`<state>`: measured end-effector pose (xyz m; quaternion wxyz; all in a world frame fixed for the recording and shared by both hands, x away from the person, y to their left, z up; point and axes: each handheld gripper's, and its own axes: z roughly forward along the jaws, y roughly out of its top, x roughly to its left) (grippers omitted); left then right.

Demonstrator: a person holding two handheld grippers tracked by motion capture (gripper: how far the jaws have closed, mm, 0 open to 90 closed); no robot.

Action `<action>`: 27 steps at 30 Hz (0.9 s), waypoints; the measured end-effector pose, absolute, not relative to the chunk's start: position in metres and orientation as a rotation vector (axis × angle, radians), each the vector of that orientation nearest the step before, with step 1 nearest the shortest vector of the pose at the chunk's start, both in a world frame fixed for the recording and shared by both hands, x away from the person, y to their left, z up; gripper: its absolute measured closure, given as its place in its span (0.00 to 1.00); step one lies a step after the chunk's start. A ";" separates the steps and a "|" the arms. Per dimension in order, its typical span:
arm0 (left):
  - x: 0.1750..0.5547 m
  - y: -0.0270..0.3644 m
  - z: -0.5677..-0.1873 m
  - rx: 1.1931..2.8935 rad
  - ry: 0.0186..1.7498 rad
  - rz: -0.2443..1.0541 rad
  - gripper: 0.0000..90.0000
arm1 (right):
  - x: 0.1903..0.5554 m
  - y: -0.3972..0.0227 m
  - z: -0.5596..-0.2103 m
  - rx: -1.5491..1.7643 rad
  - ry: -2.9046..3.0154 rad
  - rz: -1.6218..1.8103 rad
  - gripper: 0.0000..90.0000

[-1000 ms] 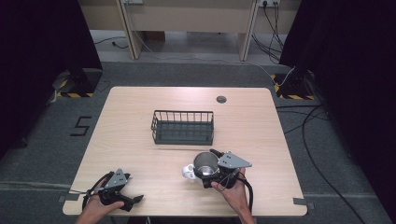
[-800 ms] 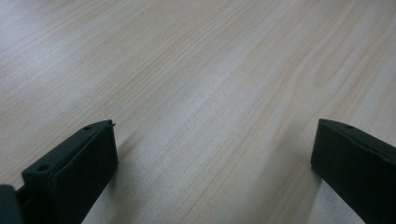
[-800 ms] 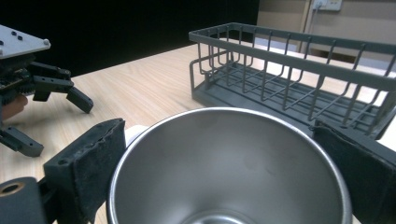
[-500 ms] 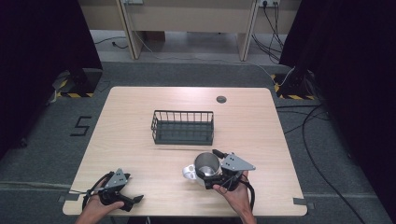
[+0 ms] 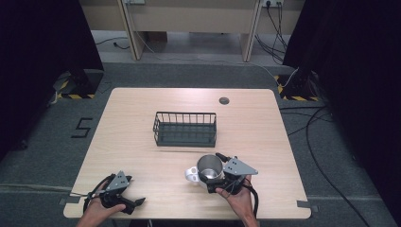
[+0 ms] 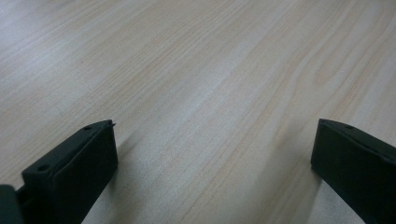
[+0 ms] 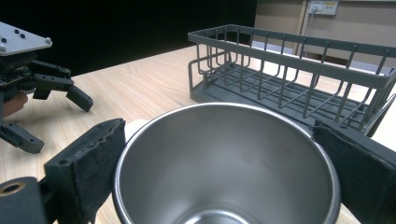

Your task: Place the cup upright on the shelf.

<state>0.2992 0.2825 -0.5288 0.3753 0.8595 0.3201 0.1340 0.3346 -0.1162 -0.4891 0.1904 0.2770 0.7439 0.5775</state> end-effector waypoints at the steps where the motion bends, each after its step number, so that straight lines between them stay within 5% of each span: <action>1: 0.299 0.283 -0.529 2.200 0.819 0.343 0.00 | 0.334 -0.115 -0.489 0.782 2.080 1.619 0.07; 13: 0.299 0.283 -0.529 2.200 0.819 0.343 0.00 | 0.329 -0.107 -0.484 0.845 2.013 1.554 0.07; 27: 0.299 0.282 -0.529 2.199 0.818 0.343 0.00 | 0.345 -0.098 -0.437 0.860 1.974 1.629 0.07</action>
